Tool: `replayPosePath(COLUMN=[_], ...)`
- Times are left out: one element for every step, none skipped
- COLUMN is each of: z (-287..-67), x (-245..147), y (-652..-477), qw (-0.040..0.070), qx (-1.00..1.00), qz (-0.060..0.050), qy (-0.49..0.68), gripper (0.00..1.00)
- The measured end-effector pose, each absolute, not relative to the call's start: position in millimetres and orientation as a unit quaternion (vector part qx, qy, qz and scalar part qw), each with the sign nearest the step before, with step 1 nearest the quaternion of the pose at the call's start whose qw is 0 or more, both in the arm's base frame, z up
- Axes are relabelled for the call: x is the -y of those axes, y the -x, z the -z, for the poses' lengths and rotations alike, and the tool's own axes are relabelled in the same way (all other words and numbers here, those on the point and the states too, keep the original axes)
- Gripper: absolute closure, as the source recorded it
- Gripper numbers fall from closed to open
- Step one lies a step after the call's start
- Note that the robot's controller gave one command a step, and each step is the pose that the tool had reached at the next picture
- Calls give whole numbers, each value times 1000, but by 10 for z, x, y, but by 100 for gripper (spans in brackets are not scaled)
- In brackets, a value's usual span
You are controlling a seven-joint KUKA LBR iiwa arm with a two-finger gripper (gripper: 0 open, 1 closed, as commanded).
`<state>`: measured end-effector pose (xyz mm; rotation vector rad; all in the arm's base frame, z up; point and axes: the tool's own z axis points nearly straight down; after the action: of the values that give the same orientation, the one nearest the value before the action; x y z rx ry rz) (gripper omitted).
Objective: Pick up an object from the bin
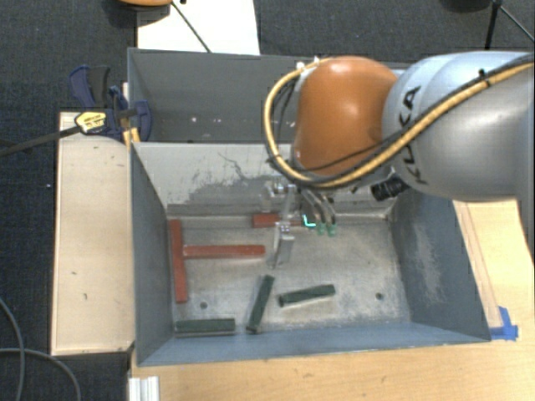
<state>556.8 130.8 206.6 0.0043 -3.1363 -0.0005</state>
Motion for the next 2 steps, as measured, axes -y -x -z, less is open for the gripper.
replayPosePath(z=[-2106,-1479], x=[-1301,-1300], y=[-5586,-5454], qw=[-1,-3], qx=[1000,1000], qz=[1,1], qy=[0,26], gripper=[0,0])
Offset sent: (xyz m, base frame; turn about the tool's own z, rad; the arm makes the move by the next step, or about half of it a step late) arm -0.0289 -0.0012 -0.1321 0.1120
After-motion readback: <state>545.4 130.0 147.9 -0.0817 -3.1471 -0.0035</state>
